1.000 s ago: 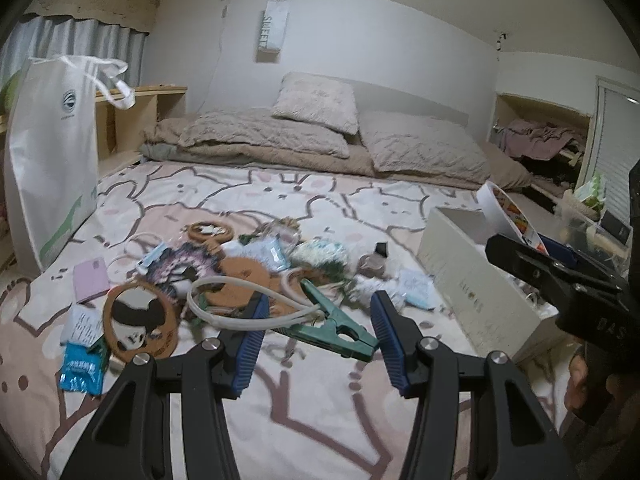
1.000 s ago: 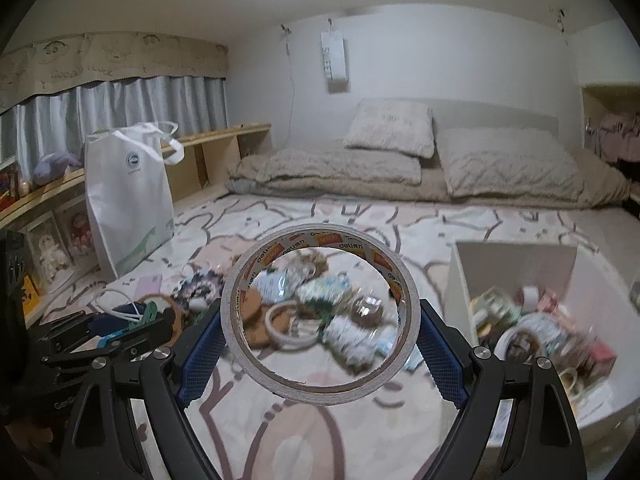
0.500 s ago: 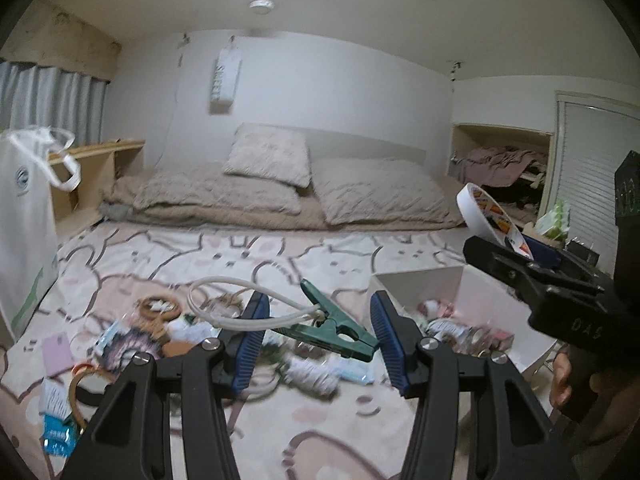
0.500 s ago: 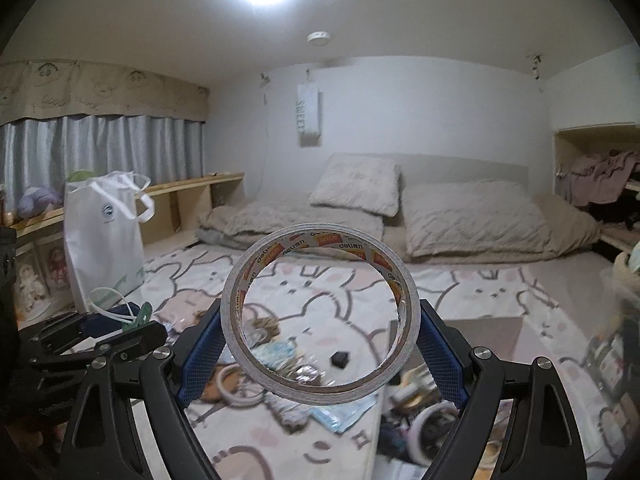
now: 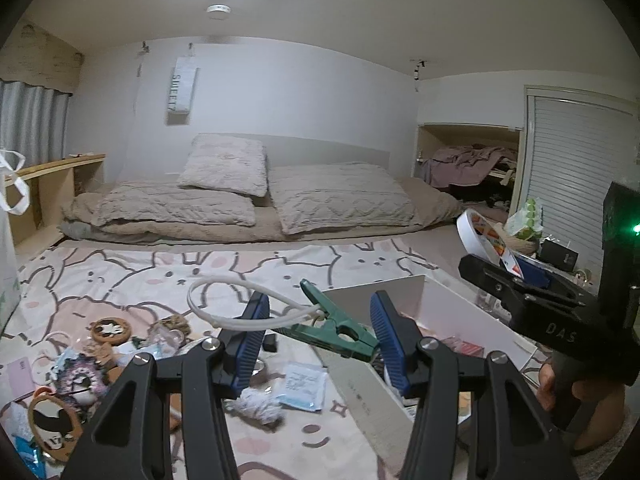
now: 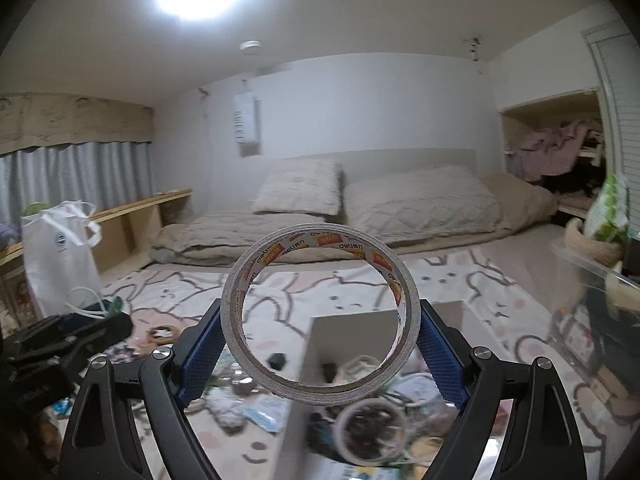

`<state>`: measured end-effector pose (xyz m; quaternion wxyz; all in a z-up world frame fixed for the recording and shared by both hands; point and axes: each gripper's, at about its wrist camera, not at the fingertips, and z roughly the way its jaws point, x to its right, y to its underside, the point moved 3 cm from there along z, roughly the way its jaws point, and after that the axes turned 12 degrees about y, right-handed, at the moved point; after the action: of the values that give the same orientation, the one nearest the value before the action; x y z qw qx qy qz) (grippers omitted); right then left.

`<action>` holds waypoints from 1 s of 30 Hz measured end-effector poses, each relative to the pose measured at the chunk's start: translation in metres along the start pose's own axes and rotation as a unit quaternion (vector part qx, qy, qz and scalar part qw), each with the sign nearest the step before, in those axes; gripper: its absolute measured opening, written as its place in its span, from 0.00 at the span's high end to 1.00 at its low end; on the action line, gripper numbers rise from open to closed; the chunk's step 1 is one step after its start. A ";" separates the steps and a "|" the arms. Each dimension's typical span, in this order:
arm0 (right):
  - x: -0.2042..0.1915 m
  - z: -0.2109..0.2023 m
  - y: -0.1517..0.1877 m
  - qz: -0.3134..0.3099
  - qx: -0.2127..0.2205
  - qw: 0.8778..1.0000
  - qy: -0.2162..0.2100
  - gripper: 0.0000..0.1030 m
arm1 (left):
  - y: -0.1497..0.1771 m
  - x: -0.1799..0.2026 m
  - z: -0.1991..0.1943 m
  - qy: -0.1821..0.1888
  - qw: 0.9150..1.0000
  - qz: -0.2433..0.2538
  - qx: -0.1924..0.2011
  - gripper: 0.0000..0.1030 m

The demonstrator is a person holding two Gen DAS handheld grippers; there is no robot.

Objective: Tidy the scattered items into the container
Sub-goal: 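Lower tape roll into box and open right gripper while left holds clothespin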

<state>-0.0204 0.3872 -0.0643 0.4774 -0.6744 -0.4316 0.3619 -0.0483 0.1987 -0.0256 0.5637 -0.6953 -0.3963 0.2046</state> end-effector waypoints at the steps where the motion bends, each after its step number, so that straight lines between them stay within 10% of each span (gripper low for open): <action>1: 0.007 0.002 0.001 0.005 -0.001 1.000 0.007 0.13 | 0.000 0.003 0.004 0.003 1.000 0.003 -0.001 0.49; 30: 0.096 0.066 0.070 0.037 -0.143 0.986 0.080 0.13 | 0.018 0.053 0.087 0.068 0.996 0.002 -0.050 0.49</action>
<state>-0.0284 0.4858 -0.1572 0.3953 -0.7780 -0.4144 0.2583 -0.0742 0.2937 -0.0587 0.5535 -0.7357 -0.3655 0.1373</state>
